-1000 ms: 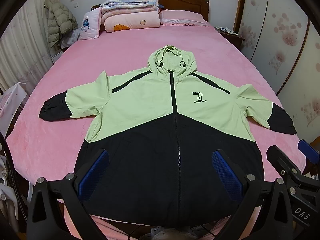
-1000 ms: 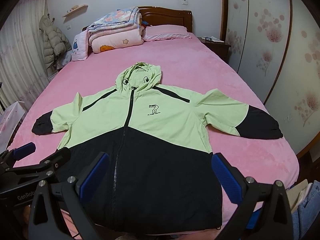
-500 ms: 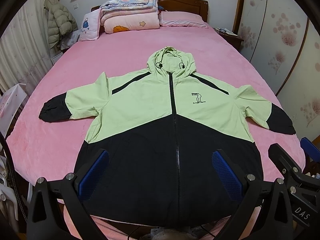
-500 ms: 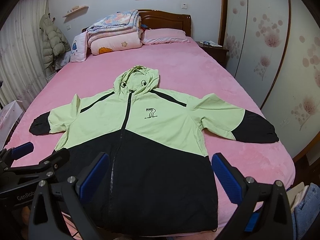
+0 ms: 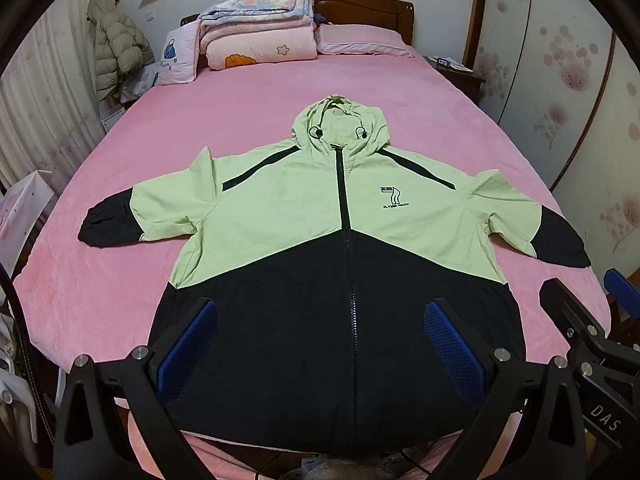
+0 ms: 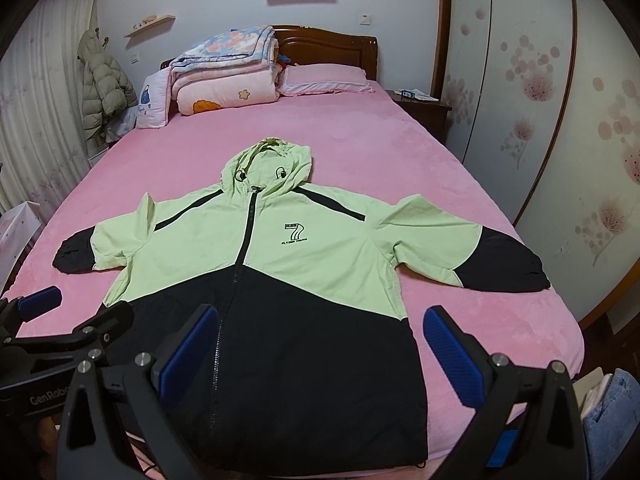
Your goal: Fold large clothes
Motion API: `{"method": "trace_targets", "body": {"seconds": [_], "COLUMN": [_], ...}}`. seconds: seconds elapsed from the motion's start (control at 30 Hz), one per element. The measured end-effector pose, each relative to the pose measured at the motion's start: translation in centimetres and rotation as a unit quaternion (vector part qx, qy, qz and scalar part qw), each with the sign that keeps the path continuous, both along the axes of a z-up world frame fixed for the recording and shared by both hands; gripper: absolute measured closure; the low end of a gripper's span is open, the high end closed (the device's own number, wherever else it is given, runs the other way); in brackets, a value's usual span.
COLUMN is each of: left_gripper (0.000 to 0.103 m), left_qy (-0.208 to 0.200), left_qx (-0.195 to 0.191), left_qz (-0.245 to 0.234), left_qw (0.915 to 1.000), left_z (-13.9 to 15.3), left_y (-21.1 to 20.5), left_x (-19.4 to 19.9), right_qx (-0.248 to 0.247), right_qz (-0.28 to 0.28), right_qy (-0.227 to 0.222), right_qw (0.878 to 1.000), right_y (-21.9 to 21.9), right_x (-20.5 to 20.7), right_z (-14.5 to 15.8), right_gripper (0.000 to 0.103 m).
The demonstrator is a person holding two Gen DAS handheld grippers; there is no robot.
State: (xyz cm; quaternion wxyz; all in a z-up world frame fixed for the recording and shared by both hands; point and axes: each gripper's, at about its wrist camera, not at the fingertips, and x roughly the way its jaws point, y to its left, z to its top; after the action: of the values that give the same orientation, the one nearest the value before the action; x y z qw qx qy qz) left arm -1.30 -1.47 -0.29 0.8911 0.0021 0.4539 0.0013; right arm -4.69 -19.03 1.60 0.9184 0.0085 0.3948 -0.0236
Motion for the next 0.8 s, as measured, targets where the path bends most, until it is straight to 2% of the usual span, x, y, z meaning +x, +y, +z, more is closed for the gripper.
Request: {"method": "trace_targets", "body": {"seconds": [0.33, 0.8], "left_gripper": [0.001, 0.001], "left_qy": [-0.003, -0.015], "left_qx": [0.002, 0.008], "left_qz": [0.001, -0.008], "left_qw": [1.0, 0.9998], "left_z": [0.1, 0.6], "left_y": [-0.2, -0.8], "left_x": [0.0, -0.2], "right_qx": [0.016, 0.031], "right_qz": [0.006, 0.019], "right_qy": [0.005, -0.013], "right_qw": [1.0, 0.999], "right_y": [-0.4, -0.7], "right_x": [0.1, -0.4], "right_z": [-0.4, 0.6], "right_gripper": [0.0, 0.001]}}
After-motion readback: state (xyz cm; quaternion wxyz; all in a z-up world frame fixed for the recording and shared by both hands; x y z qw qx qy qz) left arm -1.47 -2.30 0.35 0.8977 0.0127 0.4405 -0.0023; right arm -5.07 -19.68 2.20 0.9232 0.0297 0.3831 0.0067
